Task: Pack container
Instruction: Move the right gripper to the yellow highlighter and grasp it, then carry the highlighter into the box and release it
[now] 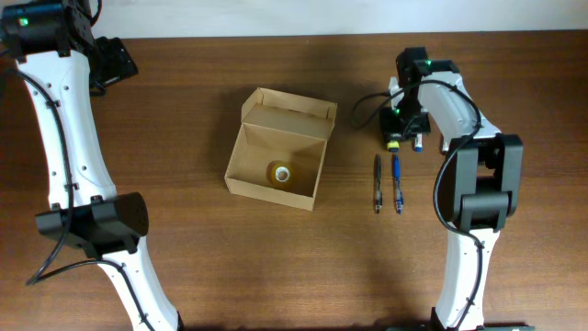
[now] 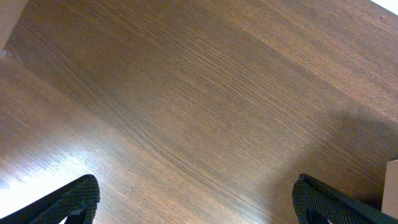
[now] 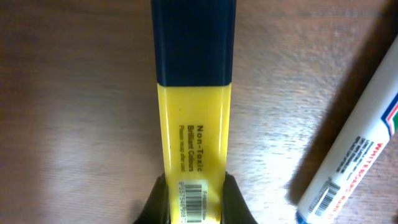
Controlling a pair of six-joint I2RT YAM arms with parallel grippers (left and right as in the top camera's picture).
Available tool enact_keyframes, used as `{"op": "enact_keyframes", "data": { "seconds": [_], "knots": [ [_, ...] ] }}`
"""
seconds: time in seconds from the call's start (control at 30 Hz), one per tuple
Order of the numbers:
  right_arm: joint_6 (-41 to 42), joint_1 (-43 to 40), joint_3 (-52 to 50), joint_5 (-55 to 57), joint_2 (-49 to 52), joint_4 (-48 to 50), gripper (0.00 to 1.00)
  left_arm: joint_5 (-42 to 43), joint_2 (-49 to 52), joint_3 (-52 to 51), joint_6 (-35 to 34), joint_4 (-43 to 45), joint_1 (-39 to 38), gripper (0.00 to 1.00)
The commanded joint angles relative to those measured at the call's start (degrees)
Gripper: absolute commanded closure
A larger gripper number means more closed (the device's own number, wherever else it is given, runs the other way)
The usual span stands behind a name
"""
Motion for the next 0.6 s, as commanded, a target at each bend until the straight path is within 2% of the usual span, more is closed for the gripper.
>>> {"op": "enact_keyframes", "data": {
  "seconds": [0.0, 0.1, 0.33, 0.57],
  "knots": [
    [0.26, 0.33, 8.17, -4.74, -5.05, -2.82, 0.96, -0.24, -1.09, -0.24, 0.68, -0.04, 0.15, 0.0],
    [-0.2, 2.1, 15.76, -4.79, -8.0, -7.58, 0.96, -0.24, -1.09, -0.24, 0.68, -0.04, 0.15, 0.0],
    [-9.97, 11.1, 29.46, -5.35, -11.17, -18.1, 0.96, -0.24, -1.09, -0.24, 0.68, -0.04, 0.15, 0.0],
    [-25.66, 22.91, 28.15, -5.33, -11.1, -22.91, 0.96, -0.24, -1.09, -0.24, 0.68, -0.04, 0.15, 0.0]
  ]
}}
